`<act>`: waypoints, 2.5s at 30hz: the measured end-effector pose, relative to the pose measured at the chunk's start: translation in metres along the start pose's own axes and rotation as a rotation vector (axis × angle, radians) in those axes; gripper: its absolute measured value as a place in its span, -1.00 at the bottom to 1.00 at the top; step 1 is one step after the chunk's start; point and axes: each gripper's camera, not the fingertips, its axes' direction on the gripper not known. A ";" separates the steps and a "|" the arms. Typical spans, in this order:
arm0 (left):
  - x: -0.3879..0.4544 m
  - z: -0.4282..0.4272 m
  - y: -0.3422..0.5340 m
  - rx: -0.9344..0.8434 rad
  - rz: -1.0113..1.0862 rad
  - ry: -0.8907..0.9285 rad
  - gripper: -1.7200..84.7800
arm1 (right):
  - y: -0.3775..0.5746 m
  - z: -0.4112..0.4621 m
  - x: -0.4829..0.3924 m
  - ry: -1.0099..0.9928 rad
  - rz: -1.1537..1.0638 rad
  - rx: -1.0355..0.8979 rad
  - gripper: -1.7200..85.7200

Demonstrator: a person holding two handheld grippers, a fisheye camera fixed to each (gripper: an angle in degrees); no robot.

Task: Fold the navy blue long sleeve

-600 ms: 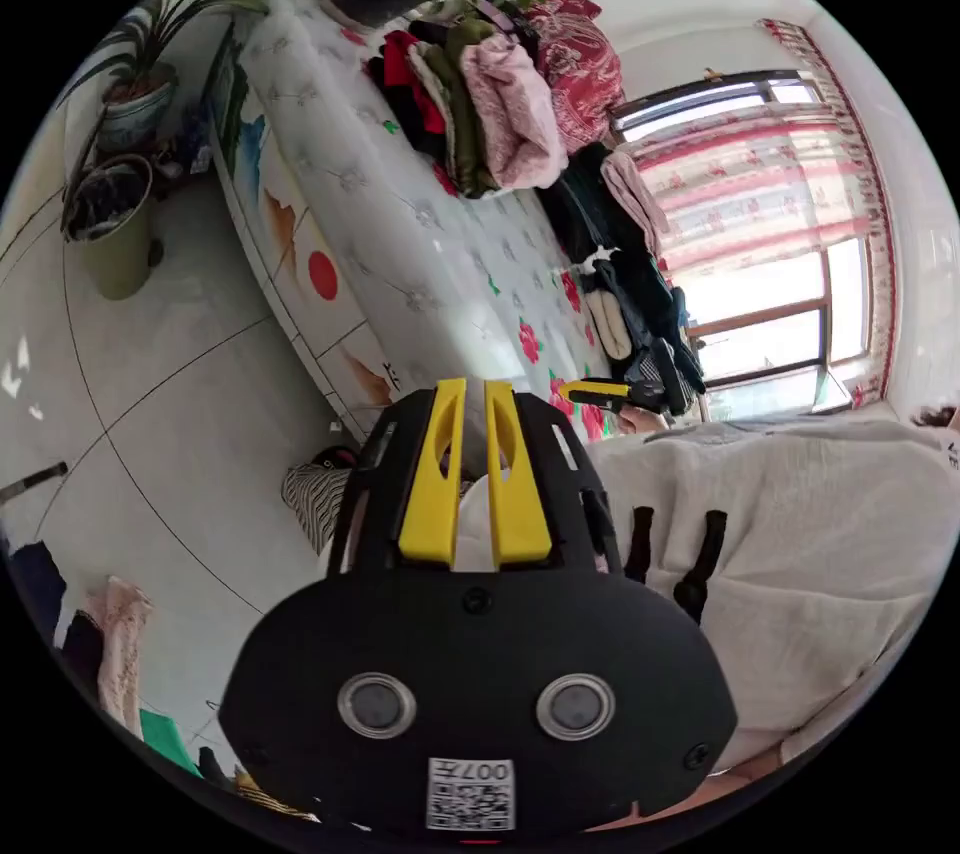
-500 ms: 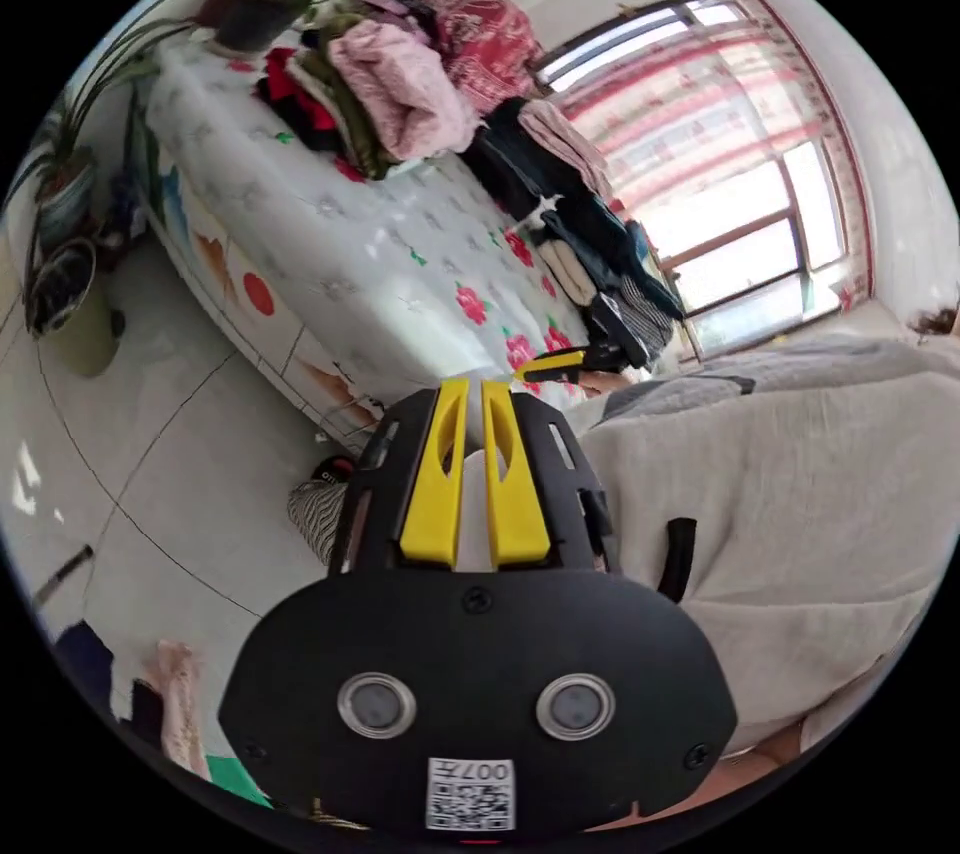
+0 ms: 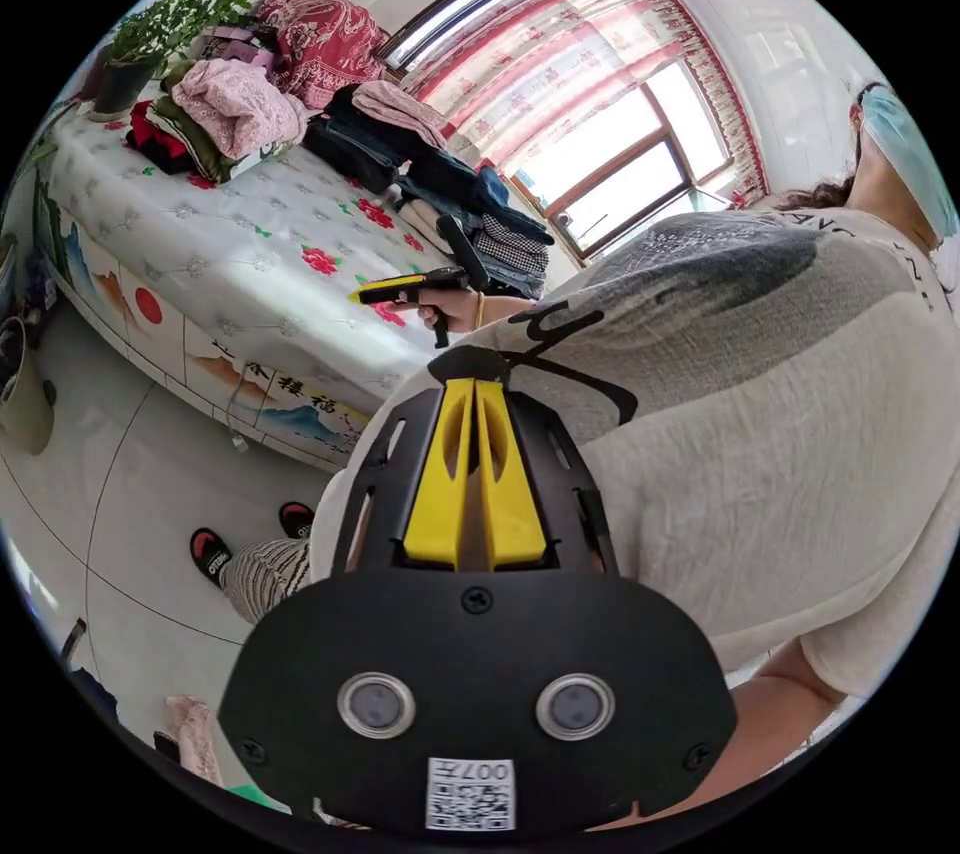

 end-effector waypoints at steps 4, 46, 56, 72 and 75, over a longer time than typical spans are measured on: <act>0.036 -0.037 0.007 -0.052 0.109 0.007 -0.98 | -0.045 -0.038 -0.095 -0.105 -0.230 0.142 -0.86; 0.261 -0.524 0.445 0.707 -0.484 -1.099 -0.98 | -0.136 -0.114 -1.061 -0.160 -1.442 0.579 -0.92; 0.237 -0.499 0.429 0.677 -0.495 -1.066 -0.96 | -0.140 0.006 -0.961 -0.159 -1.204 0.297 -0.93; 0.121 -0.420 0.228 0.619 -0.250 -1.007 -0.72 | -0.031 -0.154 -0.640 0.225 -0.702 0.470 -0.91; 0.099 -0.386 0.152 0.591 -0.116 -0.918 -0.68 | 0.014 -0.196 -0.603 0.347 -0.633 0.517 -0.90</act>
